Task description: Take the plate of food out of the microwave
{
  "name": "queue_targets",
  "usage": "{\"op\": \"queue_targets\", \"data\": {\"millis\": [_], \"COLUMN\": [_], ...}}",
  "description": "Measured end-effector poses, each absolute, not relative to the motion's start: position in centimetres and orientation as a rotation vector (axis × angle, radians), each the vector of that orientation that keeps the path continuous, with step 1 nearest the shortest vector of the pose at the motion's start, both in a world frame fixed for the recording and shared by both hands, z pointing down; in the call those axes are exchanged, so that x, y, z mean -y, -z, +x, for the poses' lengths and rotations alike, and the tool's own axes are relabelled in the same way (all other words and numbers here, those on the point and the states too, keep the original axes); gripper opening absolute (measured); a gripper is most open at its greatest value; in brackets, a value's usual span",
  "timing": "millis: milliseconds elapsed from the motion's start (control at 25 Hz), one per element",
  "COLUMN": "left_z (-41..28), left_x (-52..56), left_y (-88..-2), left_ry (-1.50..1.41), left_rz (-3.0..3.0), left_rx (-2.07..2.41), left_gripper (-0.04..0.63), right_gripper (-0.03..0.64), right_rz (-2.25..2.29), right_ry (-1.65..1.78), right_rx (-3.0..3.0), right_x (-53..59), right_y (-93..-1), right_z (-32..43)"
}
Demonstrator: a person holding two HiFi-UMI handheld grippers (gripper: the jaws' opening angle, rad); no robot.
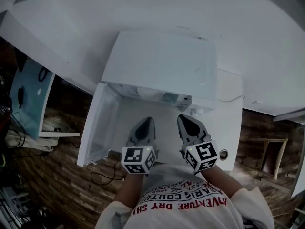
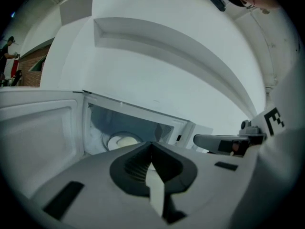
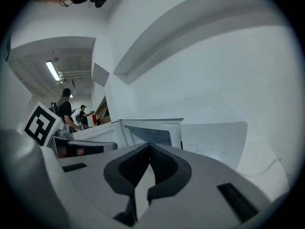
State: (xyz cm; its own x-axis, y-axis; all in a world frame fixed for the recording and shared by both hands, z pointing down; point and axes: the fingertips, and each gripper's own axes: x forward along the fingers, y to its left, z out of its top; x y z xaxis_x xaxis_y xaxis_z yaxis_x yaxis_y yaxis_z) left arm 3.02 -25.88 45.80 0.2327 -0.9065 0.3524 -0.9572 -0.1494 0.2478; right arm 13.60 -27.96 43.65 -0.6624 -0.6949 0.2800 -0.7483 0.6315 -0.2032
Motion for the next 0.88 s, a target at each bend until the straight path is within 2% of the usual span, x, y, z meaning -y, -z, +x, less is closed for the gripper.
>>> {"op": "queue_targets", "data": {"millis": [240,600,760,880], "left_z": [1.3,-1.1,-1.9,-2.1], "left_x": [27.4,30.2,31.5,32.8], "left_y": [-48.4,-54.5,-57.6,-58.5], "left_ry": [-0.042,-0.157,-0.064,0.07], "left_rz": [1.976,1.891,1.78,1.695], "left_rx": [1.708,1.6,1.492,1.409], "left_gripper": [0.006,0.008,0.012,0.107], "right_gripper": [0.011,0.009,0.009,0.011], "right_rz": [1.121,1.207,1.193,1.207], "right_ry": [-0.496,-0.452,-0.455,-0.496], "right_rx": [2.642,2.58,2.544,2.504], "right_x": [29.6,31.5,31.2,31.2], "right_y": [-46.4,-49.0,-51.1,-52.5], "right_z": [12.7,10.7,9.5,9.2]}}
